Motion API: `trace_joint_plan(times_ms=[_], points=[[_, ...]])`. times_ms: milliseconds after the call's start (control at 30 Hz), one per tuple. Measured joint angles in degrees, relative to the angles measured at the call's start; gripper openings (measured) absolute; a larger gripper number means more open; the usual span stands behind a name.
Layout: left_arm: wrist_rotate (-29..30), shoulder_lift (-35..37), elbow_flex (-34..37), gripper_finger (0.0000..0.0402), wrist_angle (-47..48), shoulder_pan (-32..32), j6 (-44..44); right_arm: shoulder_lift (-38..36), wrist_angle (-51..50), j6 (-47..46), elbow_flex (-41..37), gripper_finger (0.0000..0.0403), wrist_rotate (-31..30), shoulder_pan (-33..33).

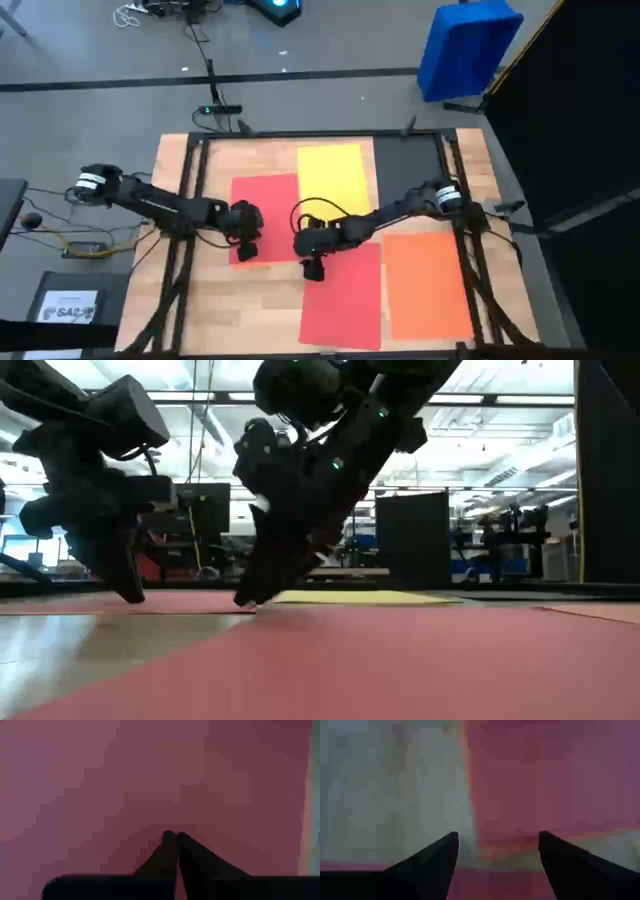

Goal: Organize paper
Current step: Stack the red paper on top of the red paper

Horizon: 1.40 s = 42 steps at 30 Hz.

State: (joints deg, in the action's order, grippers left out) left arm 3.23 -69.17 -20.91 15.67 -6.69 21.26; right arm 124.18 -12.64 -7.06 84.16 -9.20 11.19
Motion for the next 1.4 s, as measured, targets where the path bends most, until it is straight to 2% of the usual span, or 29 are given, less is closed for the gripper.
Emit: trace_joint_plan(times_ms=[100, 233, 367, 467, 667, 867, 933, 1000, 1200, 1400], points=[[-2.2, 0.0, 0.0, 0.0, 0.2, 0.0, -0.1, 0.0, 0.2, 5.8, 0.0, 0.0238, -3.9, 0.9], [-5.4, 0.0, 0.0, 0.0, 0.1, 0.0, -0.1, 0.0, 1.8, 12.0, 0.0, 0.0238, -5.5, 1.8], [-6.2, 0.0, 0.1, 0.0, -0.4, 0.0, 0.0, 0.0, 1.9, 16.0, 0.0, 0.0236, -7.6, 2.3], [-6.6, 0.0, 0.2, 0.0, -1.0, 0.0, 0.0, 0.0, 2.1, 16.7, 0.0, 0.0236, -7.6, 2.4], [-12.8, -0.3, 0.3, 0.0, -3.6, -0.1, 2.4, 0.0, 2.7, 18.3, 0.0, 0.0237, -7.7, 2.8], [-12.6, 1.0, -0.4, 0.0, -2.7, -0.1, 2.8, 0.0, 2.8, 19.6, 0.0, 0.0237, -7.8, 3.3], [-12.1, 2.0, -1.4, 0.0, -1.1, -0.1, 3.1, 0.0, 3.2, 16.3, 0.0, 0.0237, -7.8, 3.4], [-11.2, 3.5, -3.0, 0.0, 1.3, -0.1, 3.1, 0.0, 3.8, 9.0, 0.1, 0.0236, -6.6, 3.4], [-7.8, 7.1, -4.6, 0.0, 9.4, -0.5, 4.1, 0.0, 4.9, -15.4, 0.2, 0.0227, 10.8, 1.7], [-4.2, 7.2, -4.7, 0.0, 12.5, -4.5, 6.9, 0.0, 5.8, -33.3, 0.3, 0.0221, 14.8, 1.9]])
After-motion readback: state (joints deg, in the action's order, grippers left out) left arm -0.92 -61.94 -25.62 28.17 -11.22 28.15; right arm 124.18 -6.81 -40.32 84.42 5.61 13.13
